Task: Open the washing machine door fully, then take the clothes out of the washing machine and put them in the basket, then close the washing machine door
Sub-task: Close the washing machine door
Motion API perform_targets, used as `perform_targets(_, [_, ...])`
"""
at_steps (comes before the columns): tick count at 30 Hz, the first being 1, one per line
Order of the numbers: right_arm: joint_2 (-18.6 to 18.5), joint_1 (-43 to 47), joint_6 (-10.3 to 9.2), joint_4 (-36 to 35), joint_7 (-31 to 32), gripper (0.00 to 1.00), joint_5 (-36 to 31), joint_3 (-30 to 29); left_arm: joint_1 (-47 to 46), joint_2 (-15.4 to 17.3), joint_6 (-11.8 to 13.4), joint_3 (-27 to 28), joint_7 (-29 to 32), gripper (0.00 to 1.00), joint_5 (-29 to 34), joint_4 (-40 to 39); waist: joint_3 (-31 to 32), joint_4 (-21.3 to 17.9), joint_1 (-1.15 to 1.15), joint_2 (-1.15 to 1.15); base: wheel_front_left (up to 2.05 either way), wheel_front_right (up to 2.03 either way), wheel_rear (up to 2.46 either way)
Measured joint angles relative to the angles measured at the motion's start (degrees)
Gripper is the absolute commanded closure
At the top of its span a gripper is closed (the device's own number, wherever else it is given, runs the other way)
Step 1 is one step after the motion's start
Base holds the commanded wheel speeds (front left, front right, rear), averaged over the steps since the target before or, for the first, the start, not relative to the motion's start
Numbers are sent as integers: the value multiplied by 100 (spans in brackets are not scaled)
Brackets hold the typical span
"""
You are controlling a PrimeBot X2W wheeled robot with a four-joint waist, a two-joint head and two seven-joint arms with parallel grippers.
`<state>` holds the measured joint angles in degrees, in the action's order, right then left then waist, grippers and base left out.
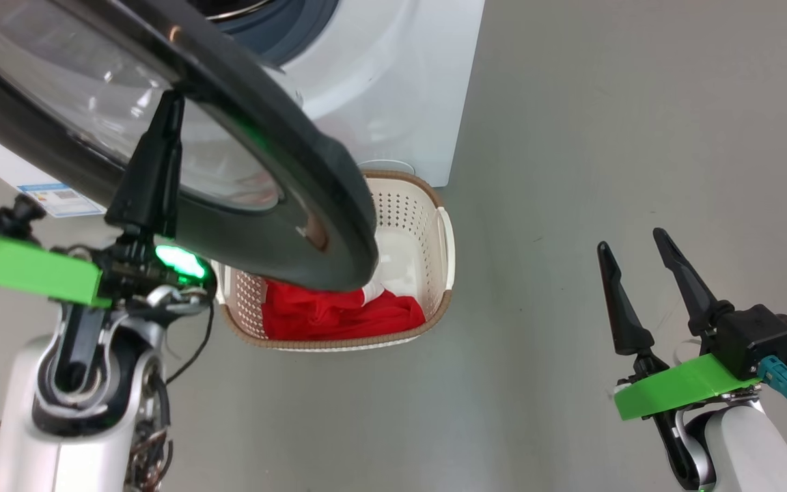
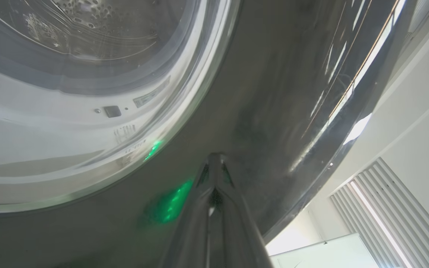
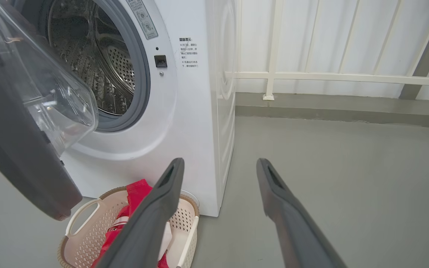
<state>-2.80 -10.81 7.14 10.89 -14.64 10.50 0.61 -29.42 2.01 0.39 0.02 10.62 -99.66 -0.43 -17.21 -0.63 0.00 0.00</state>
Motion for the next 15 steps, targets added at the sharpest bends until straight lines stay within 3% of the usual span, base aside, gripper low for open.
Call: perform_targets(15, [0,-257,0,-145,0,0,0,105,-1198,-15,-142,-249,-344,100,225,765,-471,-201,0,0,0,0,0])
